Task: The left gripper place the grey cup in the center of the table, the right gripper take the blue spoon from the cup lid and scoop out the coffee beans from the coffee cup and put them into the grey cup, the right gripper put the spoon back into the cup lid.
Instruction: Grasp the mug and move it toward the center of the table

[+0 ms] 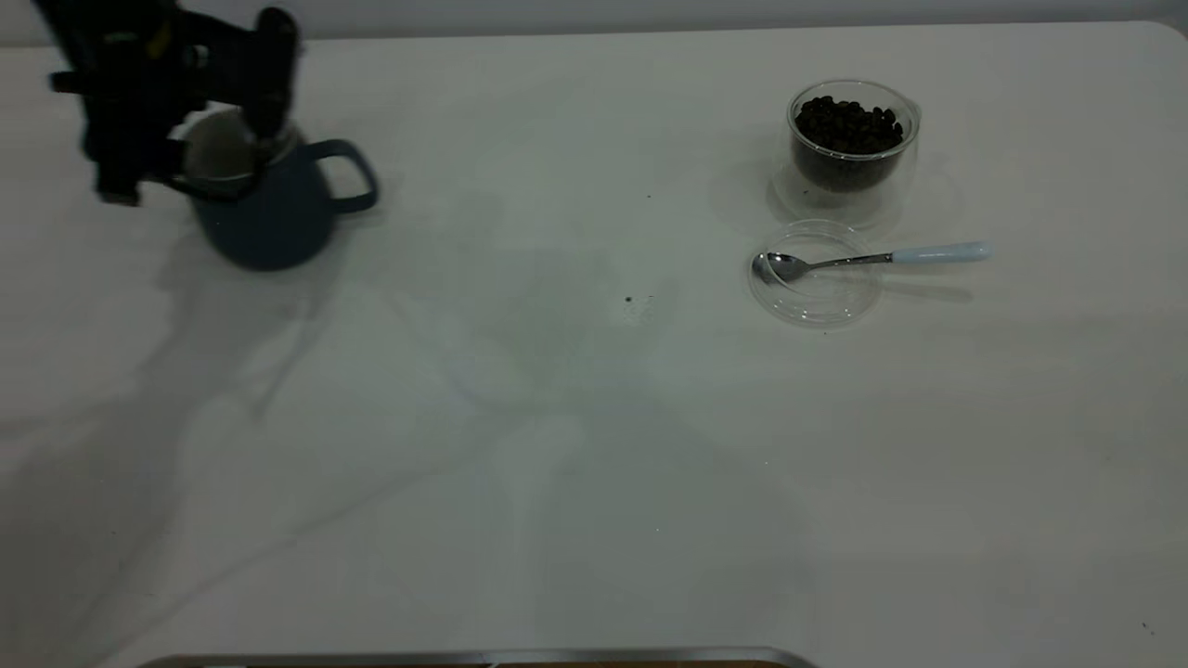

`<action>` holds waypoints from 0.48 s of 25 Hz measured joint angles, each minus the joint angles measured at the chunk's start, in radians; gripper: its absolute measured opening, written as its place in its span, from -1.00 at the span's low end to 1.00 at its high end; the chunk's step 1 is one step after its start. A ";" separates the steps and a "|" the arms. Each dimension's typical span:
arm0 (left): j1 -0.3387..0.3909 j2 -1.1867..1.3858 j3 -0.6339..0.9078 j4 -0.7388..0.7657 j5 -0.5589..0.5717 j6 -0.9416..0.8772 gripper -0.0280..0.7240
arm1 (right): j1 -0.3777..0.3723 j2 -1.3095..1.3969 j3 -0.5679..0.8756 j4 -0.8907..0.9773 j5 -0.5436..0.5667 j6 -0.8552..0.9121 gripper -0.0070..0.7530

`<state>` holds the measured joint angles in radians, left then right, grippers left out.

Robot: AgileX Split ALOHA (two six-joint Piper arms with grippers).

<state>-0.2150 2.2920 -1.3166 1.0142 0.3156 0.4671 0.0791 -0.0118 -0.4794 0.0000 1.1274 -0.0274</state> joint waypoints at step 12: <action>-0.210 0.008 0.000 0.006 -0.094 -0.064 0.45 | 0.000 0.000 0.000 0.000 0.000 0.000 0.56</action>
<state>-0.4251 2.3000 -1.3166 1.0197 0.2219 0.4027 0.0791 -0.0118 -0.4794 0.0000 1.1274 -0.0274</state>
